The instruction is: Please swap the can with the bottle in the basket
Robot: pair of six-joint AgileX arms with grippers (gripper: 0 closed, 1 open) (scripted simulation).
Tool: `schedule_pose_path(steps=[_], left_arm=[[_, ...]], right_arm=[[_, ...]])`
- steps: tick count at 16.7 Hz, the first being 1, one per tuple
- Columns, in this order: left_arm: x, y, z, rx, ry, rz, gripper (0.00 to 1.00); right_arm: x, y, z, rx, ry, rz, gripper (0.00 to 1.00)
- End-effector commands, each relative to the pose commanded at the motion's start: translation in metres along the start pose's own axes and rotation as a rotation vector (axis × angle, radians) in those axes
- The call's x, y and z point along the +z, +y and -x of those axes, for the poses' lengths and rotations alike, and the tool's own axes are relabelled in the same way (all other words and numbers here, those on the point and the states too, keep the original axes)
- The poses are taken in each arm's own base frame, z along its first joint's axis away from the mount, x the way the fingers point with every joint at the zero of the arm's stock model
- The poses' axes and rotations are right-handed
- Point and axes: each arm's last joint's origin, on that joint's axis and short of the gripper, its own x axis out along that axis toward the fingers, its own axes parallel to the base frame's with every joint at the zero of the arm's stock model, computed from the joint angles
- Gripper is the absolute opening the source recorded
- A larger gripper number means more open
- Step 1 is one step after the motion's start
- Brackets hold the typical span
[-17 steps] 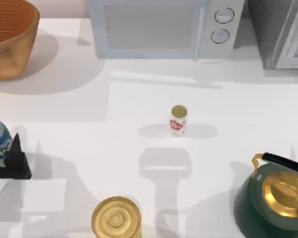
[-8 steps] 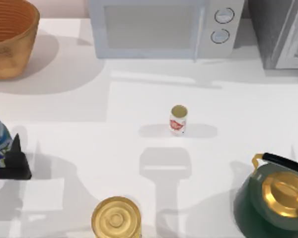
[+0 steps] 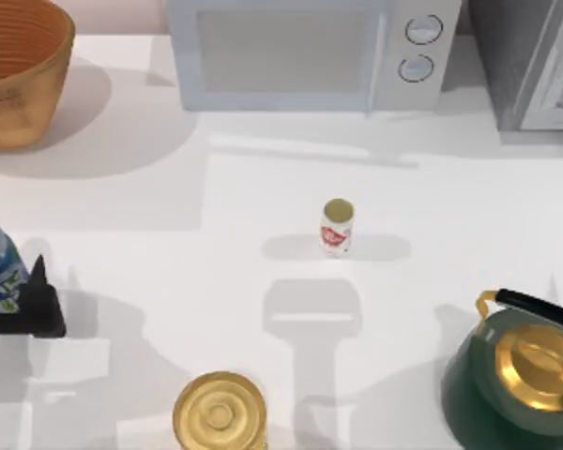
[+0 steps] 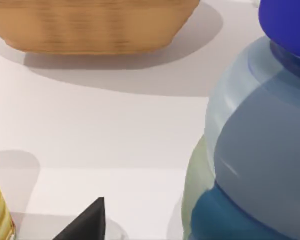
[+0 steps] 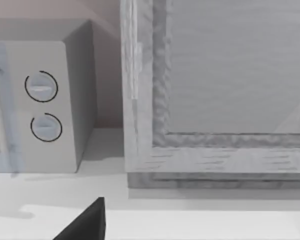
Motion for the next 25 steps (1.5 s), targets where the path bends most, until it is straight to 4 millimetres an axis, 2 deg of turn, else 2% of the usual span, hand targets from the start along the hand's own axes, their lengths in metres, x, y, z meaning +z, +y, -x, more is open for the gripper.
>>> schedule_pose_path(steps=[8,14,25], left_arm=[[-0.004,-0.001,-0.025,0.000,-0.001,0.000,1.00],[-0.005,-0.001,-0.027,0.000,-0.001,0.000,1.00],[-0.005,-0.001,-0.027,0.000,-0.001,0.000,0.17]], right_arm=[[0.000,0.000,0.000,0.000,0.000,0.000,1.00],[0.000,0.000,0.000,0.000,0.000,0.000,1.00],[0.000,0.000,0.000,0.000,0.000,0.000,1.00]])
